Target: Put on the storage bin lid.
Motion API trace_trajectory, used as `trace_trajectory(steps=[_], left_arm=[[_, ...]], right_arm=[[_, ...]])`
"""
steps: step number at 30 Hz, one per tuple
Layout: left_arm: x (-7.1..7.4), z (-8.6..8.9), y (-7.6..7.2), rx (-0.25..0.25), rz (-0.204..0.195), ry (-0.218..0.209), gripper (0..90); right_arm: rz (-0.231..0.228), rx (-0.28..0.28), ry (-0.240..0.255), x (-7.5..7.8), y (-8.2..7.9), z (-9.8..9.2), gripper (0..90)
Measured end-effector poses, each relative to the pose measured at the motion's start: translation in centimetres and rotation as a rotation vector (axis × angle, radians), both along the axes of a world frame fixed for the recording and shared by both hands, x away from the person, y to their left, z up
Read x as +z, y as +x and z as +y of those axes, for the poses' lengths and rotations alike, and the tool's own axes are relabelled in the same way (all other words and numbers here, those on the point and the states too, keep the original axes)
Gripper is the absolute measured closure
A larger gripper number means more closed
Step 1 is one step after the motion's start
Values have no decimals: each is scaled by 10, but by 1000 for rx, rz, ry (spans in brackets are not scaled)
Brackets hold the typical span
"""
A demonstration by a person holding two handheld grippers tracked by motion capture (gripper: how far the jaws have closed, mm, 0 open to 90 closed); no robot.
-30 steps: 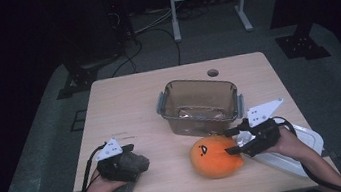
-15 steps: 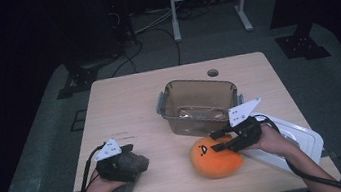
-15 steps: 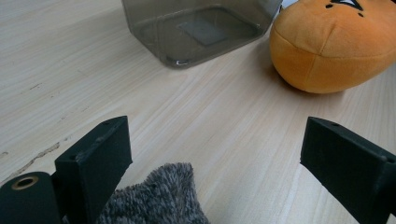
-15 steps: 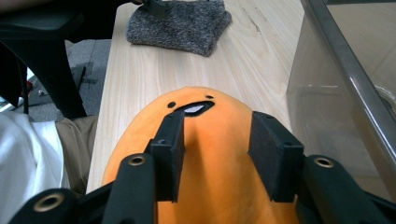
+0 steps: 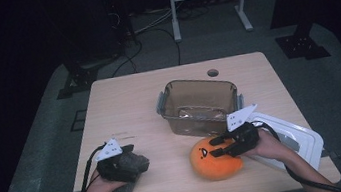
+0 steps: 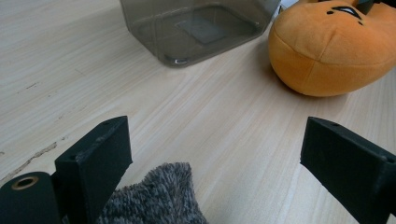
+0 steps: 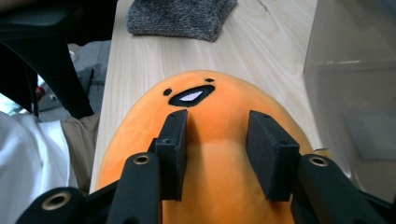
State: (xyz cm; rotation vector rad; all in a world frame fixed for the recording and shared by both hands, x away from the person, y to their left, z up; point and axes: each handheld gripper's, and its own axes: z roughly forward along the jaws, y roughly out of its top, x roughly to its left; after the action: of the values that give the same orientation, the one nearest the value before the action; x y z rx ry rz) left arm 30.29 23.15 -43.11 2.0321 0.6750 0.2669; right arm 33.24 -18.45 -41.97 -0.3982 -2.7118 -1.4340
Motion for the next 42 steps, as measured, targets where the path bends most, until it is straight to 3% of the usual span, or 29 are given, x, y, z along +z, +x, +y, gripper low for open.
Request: trace_trajectory(steps=[4,8,14,20,25,32,42], left_arm=[[0,-1,0,-1,2,-3,80],[0,-1,0,-4,4,1,80],[0,-1,0,0,5,-1,80],[0,-1,0,-1,5,0,80],[0,-1,-1,0,5,0,80],[-1,-1,0,2,9,-1,80],[-1,-2,0,1,10,1,80]], right_arm=[[5,-6,3,-2,-2,-1,556],[-26,-9,-10,-2,-5,1,514],[-6,-23,-7,-2,-5,1,497],[-26,-42,-41,2,-5,2,488],[-31,-39,-28,0,-5,1,482],[-23,-40,-9,-2,-4,-1,482],[23,-66,-10,-2,-2,-1,489]])
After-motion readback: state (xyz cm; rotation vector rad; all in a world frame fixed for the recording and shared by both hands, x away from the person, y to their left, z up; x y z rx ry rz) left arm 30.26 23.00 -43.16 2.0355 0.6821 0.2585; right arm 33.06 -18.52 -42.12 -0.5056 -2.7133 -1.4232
